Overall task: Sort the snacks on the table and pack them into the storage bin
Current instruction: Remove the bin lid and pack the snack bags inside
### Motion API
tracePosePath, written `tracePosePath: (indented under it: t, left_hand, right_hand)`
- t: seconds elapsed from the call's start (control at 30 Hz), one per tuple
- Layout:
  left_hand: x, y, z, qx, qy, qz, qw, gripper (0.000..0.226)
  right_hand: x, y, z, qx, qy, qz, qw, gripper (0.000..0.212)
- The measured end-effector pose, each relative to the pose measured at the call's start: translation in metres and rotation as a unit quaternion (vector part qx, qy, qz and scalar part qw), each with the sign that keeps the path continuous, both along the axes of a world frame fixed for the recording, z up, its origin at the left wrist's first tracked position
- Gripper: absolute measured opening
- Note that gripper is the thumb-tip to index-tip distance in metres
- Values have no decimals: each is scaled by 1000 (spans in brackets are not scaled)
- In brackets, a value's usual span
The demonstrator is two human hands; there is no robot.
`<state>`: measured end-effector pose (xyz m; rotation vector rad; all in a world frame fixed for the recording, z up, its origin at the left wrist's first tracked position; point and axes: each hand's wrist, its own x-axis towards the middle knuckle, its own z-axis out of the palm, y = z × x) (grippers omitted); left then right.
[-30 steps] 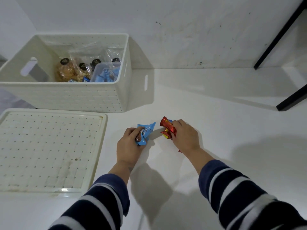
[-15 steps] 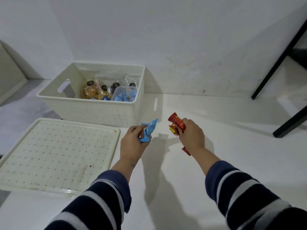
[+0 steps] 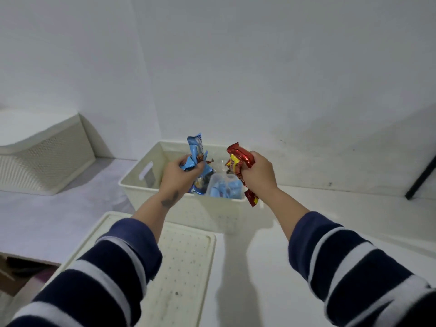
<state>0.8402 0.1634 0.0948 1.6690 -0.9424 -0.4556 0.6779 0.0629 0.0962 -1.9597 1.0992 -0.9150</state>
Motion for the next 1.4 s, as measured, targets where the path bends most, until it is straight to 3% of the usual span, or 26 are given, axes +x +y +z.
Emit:
tracePosePath:
  t: [0.23,0.33,0.47,0.57,0.7,0.9,1.13,1.27,1.4]
  left_hand:
    - [135,-34,-7,103,82,-30,991,29]
    - [174,-49,-28,166,90,-31,982,30]
    - [205,-68,-55,255,96,-27,962,25]
    - [214,-77,-68,299,121,-48,945,45]
    - [215,-77,-70,339,84,-43,936,52]
    - [214,-53,-58,367,-35,-88,925,65]
    - [181,17,-15,280,-129,-90,947,49]
    - [168,79,-7,259,-150,-44,953,46]
    - [164,141,-19,275,-131,-33,952,45]
  right_hand:
    - [141,-23,-12,61,89,16,994,18]
    - [185,-35,-43,92,174,18,980,25]
    - [217,-39,-85,175,246,9,953,33]
    - [227,-37,-91,250,269,45,929,41]
    - [231,-34,-85,318,281,66,903,49]
    - [221,-23,-66,242,335,42,909,28]
    - [171,50,-6,139,364,38,920,38]
    - [132,109,16,118,321,25,939,38]
    - [103,161,9,128,340,40,931,45]
